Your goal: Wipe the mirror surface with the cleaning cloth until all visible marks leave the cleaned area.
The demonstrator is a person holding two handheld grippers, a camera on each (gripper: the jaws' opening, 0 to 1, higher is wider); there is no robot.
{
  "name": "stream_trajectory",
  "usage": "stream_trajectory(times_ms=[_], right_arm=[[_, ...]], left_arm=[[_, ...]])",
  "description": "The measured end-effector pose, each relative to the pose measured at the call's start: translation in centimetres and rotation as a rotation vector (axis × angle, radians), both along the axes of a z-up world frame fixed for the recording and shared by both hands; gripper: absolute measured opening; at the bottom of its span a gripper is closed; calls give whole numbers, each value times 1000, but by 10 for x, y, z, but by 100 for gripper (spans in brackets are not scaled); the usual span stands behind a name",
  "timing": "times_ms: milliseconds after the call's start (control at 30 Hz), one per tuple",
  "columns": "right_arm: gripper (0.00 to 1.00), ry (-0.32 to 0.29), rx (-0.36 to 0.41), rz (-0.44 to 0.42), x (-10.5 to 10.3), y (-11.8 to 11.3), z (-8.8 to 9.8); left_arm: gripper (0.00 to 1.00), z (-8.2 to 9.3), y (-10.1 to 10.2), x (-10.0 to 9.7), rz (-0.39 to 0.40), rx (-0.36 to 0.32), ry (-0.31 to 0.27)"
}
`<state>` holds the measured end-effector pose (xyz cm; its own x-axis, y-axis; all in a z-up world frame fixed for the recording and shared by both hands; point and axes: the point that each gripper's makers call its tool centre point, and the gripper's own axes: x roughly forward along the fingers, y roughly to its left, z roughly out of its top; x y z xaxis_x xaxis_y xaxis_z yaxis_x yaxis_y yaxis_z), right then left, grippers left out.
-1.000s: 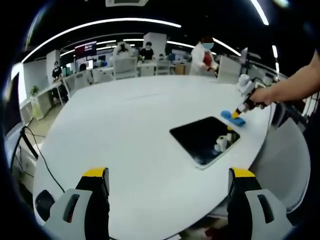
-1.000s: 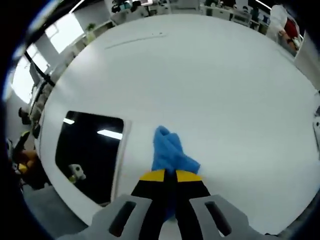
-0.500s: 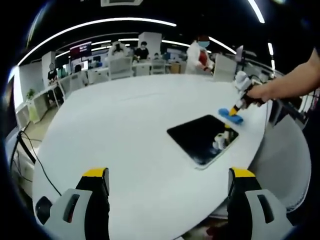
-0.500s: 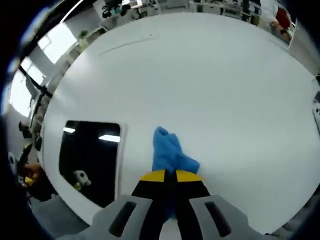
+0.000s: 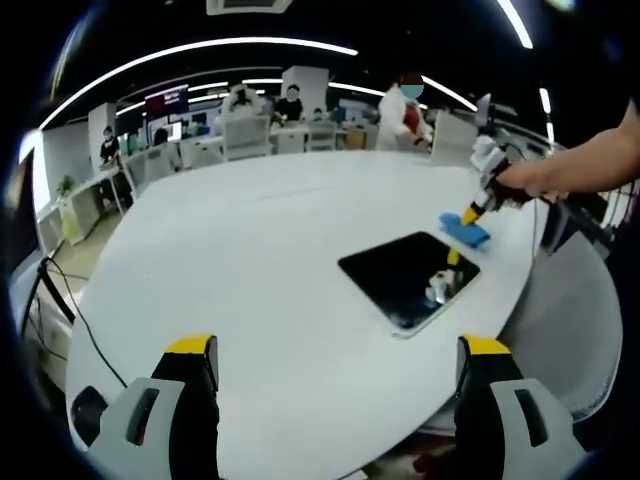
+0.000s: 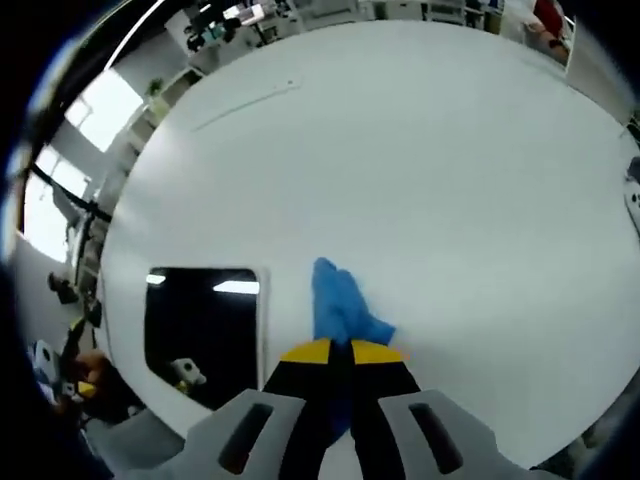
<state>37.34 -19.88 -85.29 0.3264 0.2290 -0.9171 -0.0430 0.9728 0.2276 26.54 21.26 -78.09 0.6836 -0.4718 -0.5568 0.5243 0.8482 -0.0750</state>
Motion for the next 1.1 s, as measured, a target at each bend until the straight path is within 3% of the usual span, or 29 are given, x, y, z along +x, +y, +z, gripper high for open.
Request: stream_trajectory(times_ms=[567,667,1100], right_arm=[[0,18,37,30,13,48,-1],[0,42,66,36,18,67,-4],[0,74,96,63,18,94,-8]], left_arm=[[99,4,5,1,8,-20,-13],[99,3,7,0,10,-17,-10],[99,-3,13,3,19,-17,4]])
